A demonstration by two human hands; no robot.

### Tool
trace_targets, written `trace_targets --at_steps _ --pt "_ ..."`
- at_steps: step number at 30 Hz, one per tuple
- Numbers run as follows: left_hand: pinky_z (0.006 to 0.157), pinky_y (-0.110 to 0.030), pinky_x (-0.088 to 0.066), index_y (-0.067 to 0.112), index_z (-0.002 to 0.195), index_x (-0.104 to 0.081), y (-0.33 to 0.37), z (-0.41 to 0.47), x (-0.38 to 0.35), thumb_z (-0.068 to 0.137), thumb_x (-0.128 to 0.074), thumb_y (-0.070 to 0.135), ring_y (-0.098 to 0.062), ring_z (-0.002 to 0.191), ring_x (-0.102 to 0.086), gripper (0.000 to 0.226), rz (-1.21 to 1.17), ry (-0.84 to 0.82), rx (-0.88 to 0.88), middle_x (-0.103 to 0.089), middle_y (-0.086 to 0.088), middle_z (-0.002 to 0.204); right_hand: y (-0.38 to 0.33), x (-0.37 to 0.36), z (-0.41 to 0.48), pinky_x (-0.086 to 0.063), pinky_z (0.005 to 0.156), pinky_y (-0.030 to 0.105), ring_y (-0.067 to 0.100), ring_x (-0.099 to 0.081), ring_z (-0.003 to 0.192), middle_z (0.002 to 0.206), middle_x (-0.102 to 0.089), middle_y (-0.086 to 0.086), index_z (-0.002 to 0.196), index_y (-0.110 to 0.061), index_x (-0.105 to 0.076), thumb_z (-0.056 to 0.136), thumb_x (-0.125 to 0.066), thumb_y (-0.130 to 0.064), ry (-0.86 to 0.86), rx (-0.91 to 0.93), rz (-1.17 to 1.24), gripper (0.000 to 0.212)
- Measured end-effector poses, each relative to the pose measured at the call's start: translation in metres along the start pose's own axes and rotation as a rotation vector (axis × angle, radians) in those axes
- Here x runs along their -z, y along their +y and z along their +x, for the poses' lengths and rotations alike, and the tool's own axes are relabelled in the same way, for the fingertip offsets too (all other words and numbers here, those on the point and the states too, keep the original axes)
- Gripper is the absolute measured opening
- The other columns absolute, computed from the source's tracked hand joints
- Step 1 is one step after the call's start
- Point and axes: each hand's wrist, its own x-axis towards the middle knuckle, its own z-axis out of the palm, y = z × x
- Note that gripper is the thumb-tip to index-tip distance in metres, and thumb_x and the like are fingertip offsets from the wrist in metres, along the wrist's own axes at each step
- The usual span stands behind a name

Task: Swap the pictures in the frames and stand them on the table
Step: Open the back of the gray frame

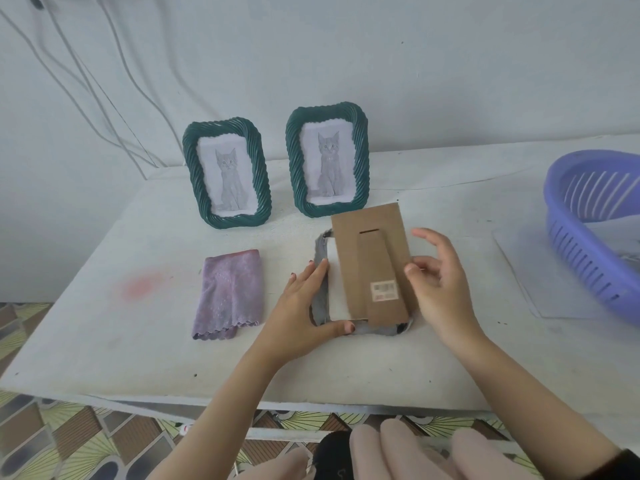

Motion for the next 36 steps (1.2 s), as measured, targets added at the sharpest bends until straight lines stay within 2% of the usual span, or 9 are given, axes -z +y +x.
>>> trace_targets --at_steps 4,8,13,18,22,24,27,29,36 --pt "0.112 -0.018 0.005 0.025 0.141 -0.034 -0.004 0.002 -0.002 0.061 -0.057 0.070 0.003 0.139 -0.003 0.095 0.020 0.044 -0.026 -0.020 0.018 0.146 0.001 0.018 0.010 -0.050 0.075 0.034 0.019 -0.061 0.082 0.091 -0.063 -0.003 0.092 -0.038 -0.062 0.089 -0.046 0.000 0.139 -0.042 -0.010 0.041" --pt "0.112 -0.020 0.002 0.025 0.140 -0.037 -0.004 0.002 -0.002 0.063 -0.053 0.069 0.000 0.139 -0.007 0.090 0.038 0.059 -0.039 -0.020 0.019 0.145 0.011 0.045 0.021 -0.050 0.081 0.040 0.022 -0.061 0.082 0.090 -0.065 0.000 0.089 -0.034 -0.064 0.087 -0.047 -0.001 0.254 -0.104 -0.053 0.037" --pt "0.116 -0.032 -0.013 0.025 0.133 -0.048 0.000 0.004 0.000 0.071 -0.045 0.071 -0.005 0.139 -0.020 0.078 0.009 0.117 -0.008 -0.035 0.016 0.141 0.027 0.067 0.022 -0.041 0.063 0.005 0.017 -0.058 0.077 0.090 -0.067 0.006 0.092 -0.029 -0.065 0.085 -0.047 -0.002 0.304 -0.164 -0.209 0.033" --pt "0.108 -0.022 -0.022 0.018 0.121 -0.061 0.009 0.008 0.004 0.077 -0.039 0.066 0.000 0.126 -0.032 0.069 -0.060 0.182 -0.014 -0.050 0.002 0.136 0.023 0.067 0.017 -0.039 0.062 0.009 0.015 -0.054 0.069 0.084 -0.062 0.001 0.102 -0.015 -0.066 0.085 -0.049 -0.002 0.206 -0.077 -0.474 0.027" --pt "0.105 -0.022 -0.025 0.017 0.119 -0.064 0.008 0.011 0.003 0.077 -0.042 0.066 -0.002 0.124 -0.036 0.068 0.017 0.187 -0.041 -0.054 0.003 0.133 0.027 0.063 0.014 -0.038 0.089 0.034 0.035 -0.049 0.104 0.114 -0.058 0.012 0.105 -0.014 -0.069 0.082 -0.057 -0.005 0.137 0.043 -0.797 0.027" --pt "0.105 -0.023 -0.027 0.018 0.118 -0.064 0.007 0.011 0.002 0.077 -0.042 0.065 -0.007 0.126 -0.039 0.066 0.021 0.199 -0.032 -0.055 0.003 0.131 0.024 0.057 0.011 -0.038 0.087 0.035 0.034 -0.048 0.104 0.115 -0.058 0.010 0.103 -0.015 -0.069 0.083 -0.057 -0.004 0.160 0.088 -0.762 0.026" --pt "0.107 -0.030 -0.032 0.019 0.115 -0.066 0.005 0.013 0.001 0.076 -0.044 0.062 -0.011 0.126 -0.042 0.062 0.024 0.214 -0.008 -0.057 0.005 0.128 0.012 0.041 0.006 -0.039 0.072 0.022 0.022 -0.053 0.089 0.092 -0.065 -0.001 0.103 -0.017 -0.068 0.083 -0.056 -0.003 0.098 0.175 -0.605 0.028" --pt "0.107 -0.032 -0.033 0.019 0.114 -0.066 0.002 0.013 0.000 0.073 -0.047 0.058 -0.013 0.124 -0.044 0.060 0.042 0.228 -0.013 -0.058 0.006 0.126 0.007 0.029 0.004 -0.042 0.072 0.023 0.017 -0.054 0.085 0.084 -0.065 -0.009 0.104 -0.019 -0.068 0.082 -0.057 -0.003 0.013 0.203 -0.542 0.030" --pt "0.104 -0.019 -0.026 0.021 0.113 -0.066 0.001 0.013 -0.001 0.065 -0.053 0.057 0.000 0.117 -0.039 0.062 0.013 0.242 -0.019 -0.052 0.017 0.120 0.003 -0.005 0.006 -0.041 0.076 0.030 0.021 -0.052 0.090 0.096 -0.066 -0.003 0.121 -0.019 -0.058 0.085 -0.057 -0.016 -0.134 0.174 -0.632 0.036"
